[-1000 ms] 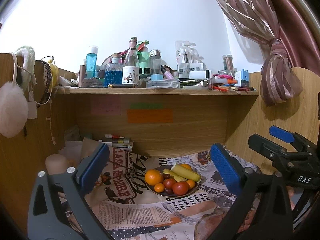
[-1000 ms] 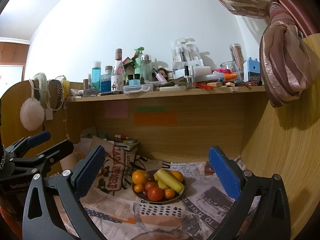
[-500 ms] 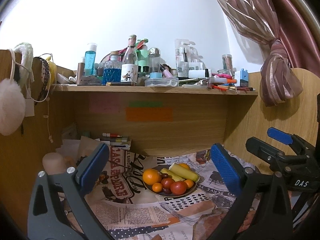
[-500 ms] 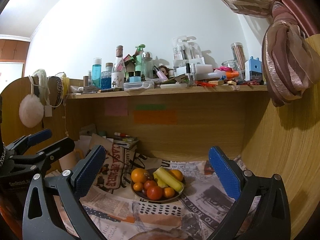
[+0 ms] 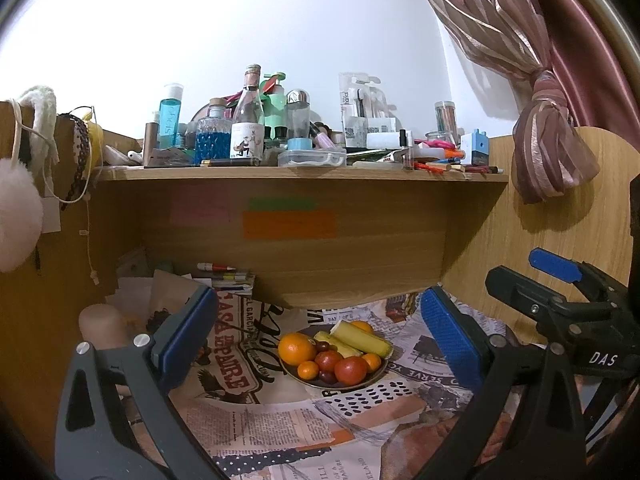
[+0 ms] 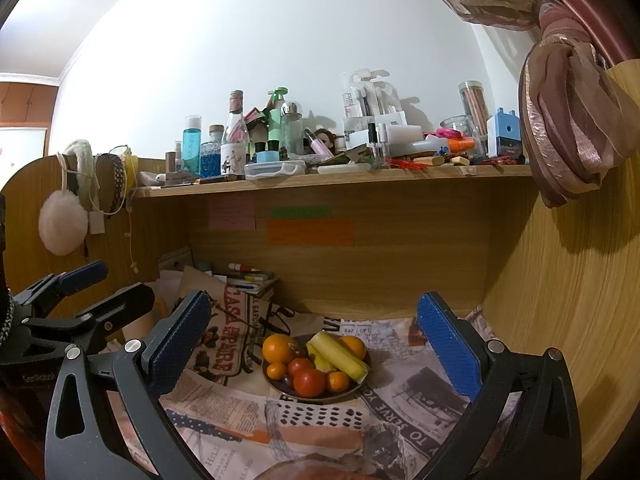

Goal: Organize fruits

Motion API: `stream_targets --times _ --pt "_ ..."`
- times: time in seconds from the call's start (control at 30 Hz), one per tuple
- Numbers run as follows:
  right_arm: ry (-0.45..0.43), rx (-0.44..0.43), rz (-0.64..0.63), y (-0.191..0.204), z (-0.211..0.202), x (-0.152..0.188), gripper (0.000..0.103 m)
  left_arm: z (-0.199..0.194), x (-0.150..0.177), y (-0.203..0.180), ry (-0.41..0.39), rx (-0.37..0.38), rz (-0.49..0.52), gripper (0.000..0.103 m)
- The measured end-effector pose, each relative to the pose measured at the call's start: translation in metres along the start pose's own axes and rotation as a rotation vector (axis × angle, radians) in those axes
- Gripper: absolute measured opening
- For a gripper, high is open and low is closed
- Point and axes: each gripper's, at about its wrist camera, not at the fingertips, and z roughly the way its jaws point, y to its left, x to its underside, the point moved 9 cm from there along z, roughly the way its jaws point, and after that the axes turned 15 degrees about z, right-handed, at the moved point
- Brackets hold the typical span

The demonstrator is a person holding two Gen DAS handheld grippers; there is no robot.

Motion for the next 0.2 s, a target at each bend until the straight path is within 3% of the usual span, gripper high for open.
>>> stream_targets --times 0.2 --pt "0.0 0.001 0.0 -0.0003 0.0 0.0001 0.103 0.0014 0.001 0.001 0.004 0.008 -0.007 0.103"
